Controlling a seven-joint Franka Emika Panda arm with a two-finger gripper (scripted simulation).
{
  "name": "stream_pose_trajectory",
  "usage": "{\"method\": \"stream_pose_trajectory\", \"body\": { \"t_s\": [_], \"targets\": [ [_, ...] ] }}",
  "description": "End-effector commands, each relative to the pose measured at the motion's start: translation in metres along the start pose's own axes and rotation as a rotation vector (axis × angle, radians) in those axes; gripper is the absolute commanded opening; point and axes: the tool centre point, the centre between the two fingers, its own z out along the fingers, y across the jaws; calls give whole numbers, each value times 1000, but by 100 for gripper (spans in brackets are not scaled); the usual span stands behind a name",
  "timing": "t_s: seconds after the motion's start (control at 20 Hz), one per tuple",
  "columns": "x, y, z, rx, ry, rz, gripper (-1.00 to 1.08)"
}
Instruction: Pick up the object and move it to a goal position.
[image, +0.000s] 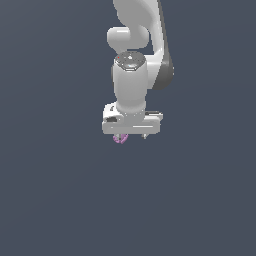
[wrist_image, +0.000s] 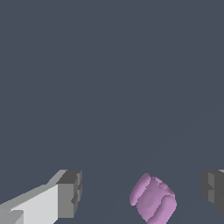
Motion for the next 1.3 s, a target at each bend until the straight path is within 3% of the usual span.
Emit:
{"method": "stream_pose_trajectory", "body": {
  "t_s": [0.0,0.75,1.25],
  "targets": [
    [0,0,0,0,0,0,100],
    [-2,5,0,2,-3,13,100],
    [-27,18,25,-6,-15,149,100]
  ]
}}
